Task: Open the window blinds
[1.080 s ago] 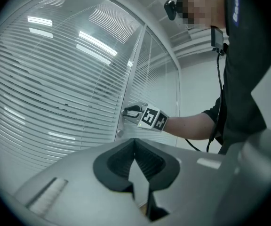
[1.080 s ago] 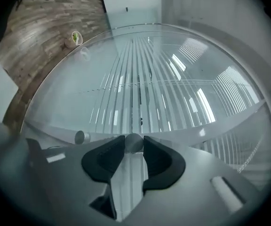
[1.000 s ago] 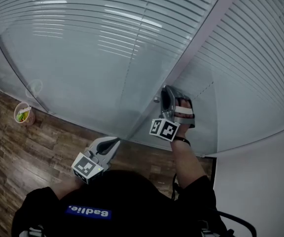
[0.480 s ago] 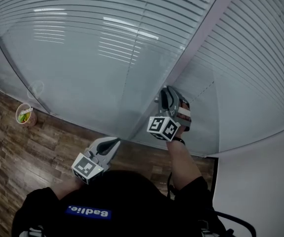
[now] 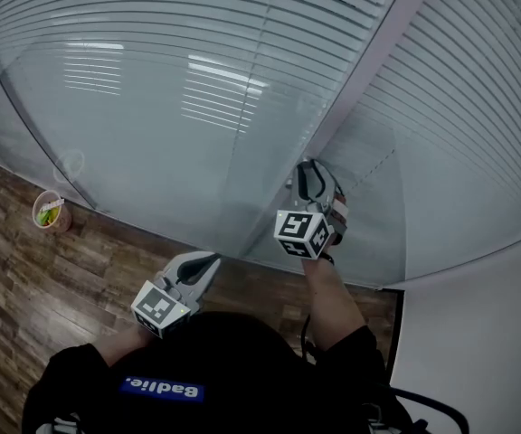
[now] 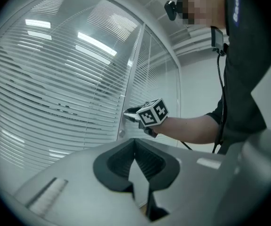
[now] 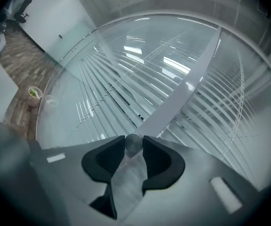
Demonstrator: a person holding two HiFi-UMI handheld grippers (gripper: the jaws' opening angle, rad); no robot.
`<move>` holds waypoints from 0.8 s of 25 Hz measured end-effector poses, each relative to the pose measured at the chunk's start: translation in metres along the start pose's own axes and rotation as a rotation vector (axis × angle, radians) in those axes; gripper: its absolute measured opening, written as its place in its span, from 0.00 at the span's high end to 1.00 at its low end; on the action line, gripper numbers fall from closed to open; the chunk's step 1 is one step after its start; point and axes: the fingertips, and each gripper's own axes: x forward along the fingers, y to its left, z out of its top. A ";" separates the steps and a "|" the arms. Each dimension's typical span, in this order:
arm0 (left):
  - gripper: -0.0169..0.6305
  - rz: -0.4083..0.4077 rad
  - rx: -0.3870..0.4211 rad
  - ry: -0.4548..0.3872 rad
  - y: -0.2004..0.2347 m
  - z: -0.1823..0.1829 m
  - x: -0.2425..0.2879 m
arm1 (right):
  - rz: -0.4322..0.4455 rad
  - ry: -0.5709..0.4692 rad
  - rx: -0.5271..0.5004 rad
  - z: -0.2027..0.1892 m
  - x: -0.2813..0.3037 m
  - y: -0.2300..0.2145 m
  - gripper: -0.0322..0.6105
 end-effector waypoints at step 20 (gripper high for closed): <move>0.97 0.020 0.000 -0.009 -0.005 0.000 -0.010 | 0.012 -0.033 -0.158 0.009 -0.011 0.004 0.65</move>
